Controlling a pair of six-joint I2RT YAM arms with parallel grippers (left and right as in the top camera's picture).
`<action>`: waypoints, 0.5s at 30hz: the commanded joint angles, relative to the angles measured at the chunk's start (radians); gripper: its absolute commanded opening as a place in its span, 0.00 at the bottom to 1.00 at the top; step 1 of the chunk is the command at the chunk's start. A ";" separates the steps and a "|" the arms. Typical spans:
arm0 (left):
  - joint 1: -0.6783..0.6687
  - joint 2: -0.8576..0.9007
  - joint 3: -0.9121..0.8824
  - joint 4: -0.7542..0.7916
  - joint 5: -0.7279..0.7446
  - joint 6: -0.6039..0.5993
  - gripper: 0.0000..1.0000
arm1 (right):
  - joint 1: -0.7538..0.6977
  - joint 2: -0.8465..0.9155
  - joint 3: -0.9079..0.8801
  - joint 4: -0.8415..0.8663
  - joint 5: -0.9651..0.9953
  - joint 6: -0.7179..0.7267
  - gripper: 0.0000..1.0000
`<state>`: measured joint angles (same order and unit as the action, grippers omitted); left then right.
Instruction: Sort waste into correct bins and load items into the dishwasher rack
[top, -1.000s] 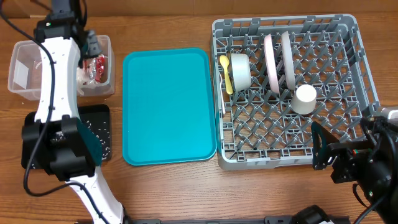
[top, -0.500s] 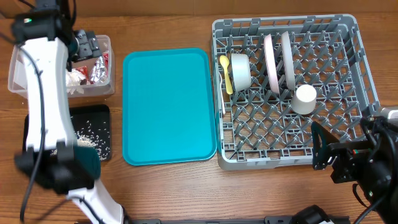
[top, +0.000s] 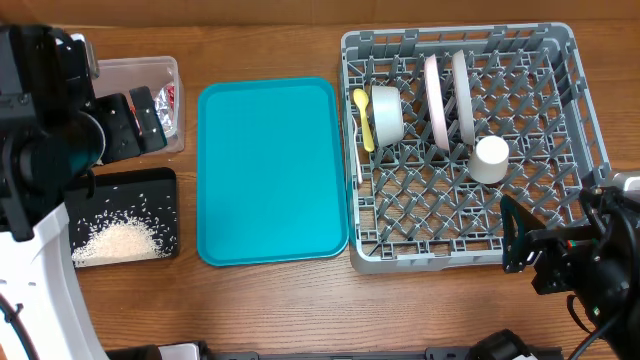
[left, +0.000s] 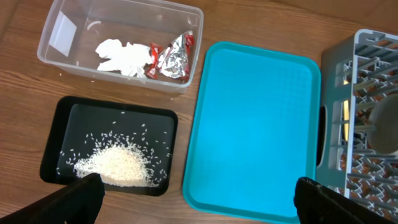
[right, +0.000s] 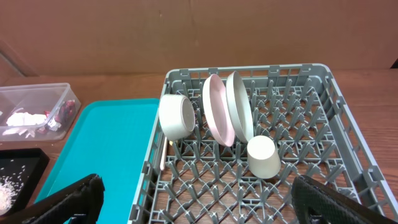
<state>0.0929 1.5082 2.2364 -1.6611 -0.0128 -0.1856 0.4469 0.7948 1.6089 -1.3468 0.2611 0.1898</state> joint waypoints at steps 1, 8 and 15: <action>0.004 -0.004 0.003 -0.001 0.025 -0.010 1.00 | 0.005 -0.004 0.001 0.005 0.000 0.000 1.00; 0.004 0.003 0.003 -0.001 0.025 -0.010 1.00 | 0.005 -0.004 0.001 0.005 0.000 0.000 1.00; 0.004 0.003 0.003 -0.001 0.025 -0.010 1.00 | 0.005 -0.004 0.001 0.005 0.000 0.000 1.00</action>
<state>0.0929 1.5082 2.2356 -1.6611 -0.0025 -0.1856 0.4469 0.7948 1.6089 -1.3464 0.2611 0.1898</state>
